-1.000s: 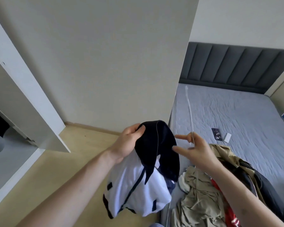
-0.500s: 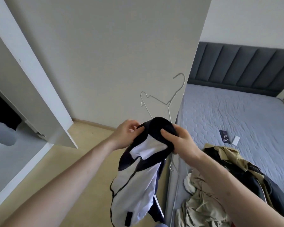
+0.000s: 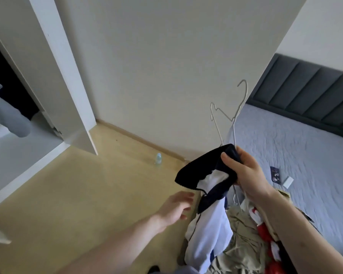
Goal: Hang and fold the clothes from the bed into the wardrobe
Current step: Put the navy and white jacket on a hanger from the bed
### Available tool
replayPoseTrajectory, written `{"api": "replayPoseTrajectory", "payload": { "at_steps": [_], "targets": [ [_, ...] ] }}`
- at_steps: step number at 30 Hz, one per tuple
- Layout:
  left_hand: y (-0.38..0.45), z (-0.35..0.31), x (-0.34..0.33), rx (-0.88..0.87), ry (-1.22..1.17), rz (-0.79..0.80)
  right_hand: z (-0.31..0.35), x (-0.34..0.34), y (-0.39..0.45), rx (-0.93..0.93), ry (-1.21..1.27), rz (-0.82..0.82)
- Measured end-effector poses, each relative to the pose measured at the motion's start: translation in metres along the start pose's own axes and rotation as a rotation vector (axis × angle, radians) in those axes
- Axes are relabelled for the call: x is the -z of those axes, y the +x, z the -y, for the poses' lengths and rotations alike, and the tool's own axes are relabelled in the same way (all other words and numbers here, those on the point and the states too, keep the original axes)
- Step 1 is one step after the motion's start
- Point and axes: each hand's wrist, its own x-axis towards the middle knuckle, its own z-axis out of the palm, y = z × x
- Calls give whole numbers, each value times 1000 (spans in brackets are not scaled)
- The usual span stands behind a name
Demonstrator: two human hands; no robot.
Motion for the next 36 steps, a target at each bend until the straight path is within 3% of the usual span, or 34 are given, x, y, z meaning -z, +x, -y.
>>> {"api": "replayPoseTrajectory", "payload": {
  "at_steps": [5,10,14,20,25,28,33,36],
  "targets": [
    [12,-28,-37,-117,90,118,3,11,-4,20,-13,-36],
    [23,-27,-55,-262,437,-27,5,15,-7,67,9,-76],
    [25,-25,-54,-282,466,-98,10,15,-7,83,23,-92],
    [19,-24,-38,-250,375,-15,15,6,2,116,47,-111],
    [20,-23,-26,-326,369,-77,17,-13,13,141,76,-81],
    [21,-14,-11,-269,399,-108,22,-21,22,156,88,-87],
    [17,28,28,18,624,-119,44,-27,36,212,117,-107],
    [13,32,46,92,726,-168,57,-31,39,229,112,-52]
  ]
}}
